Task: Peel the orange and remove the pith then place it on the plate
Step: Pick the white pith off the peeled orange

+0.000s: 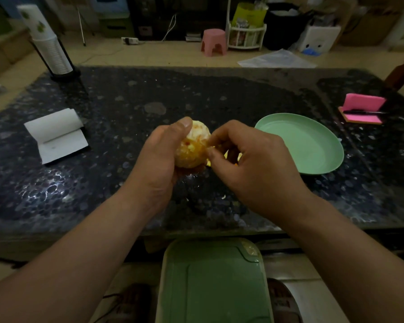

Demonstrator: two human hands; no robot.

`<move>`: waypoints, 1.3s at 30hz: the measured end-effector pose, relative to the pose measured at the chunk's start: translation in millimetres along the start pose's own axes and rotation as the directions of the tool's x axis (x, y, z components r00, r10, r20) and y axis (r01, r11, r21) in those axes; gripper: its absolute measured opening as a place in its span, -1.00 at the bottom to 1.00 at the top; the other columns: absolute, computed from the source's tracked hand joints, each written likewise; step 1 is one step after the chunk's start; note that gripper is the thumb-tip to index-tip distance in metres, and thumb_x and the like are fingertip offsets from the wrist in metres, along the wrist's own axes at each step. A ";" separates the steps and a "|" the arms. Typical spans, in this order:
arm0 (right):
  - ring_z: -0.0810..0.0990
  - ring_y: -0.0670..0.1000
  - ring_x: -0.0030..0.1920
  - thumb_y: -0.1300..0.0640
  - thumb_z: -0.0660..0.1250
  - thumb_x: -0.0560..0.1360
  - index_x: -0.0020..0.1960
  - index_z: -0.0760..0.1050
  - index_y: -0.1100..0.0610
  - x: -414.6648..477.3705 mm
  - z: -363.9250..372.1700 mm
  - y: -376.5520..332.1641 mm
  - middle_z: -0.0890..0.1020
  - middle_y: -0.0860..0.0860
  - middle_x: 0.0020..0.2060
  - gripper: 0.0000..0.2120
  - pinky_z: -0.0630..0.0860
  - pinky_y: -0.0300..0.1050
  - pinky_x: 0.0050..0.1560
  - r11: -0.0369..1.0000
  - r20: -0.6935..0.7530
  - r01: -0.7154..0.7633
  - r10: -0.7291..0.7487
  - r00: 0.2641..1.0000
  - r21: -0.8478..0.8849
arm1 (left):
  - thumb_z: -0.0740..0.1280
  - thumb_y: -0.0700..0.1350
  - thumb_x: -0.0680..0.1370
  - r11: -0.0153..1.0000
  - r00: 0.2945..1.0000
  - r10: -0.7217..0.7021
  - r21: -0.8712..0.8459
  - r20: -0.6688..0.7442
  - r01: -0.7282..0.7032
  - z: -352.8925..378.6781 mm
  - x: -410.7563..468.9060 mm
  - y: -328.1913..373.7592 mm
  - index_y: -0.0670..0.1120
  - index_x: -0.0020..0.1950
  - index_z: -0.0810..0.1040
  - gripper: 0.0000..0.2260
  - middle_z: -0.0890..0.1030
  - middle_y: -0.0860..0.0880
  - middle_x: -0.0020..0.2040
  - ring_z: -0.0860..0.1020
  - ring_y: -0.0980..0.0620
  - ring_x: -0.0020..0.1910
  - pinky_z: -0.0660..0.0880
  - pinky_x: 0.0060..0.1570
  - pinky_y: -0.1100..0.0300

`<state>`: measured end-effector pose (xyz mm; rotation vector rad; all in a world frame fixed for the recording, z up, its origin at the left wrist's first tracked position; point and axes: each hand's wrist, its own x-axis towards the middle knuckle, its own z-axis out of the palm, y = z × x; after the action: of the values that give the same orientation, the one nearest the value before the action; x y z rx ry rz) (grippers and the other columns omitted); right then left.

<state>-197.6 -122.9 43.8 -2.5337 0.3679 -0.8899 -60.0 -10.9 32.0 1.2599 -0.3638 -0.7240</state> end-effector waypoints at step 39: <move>0.52 -0.19 -0.27 0.00 0.46 0.59 0.13 0.62 -0.02 0.2 5.1 6.2 0.62 -0.18 -0.20 -0.86 0.53 -0.14 -0.24 0.999 0.036 -0.042 0.042 0.998 0.013 | 0.31 0.06 0.69 0.997 0.997 -0.073 0.040 0.032 0.072 -1.2 1.1 -0.1 -0.16 0.28 0.58 -0.67 0.73 -0.07 -0.04 0.71 0.00 -0.11 0.68 -0.11 0.00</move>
<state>-194.8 -126.8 37.4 -2.5160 0.4007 -0.8277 -58.5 -10.7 31.4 1.3043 -0.3621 -0.8038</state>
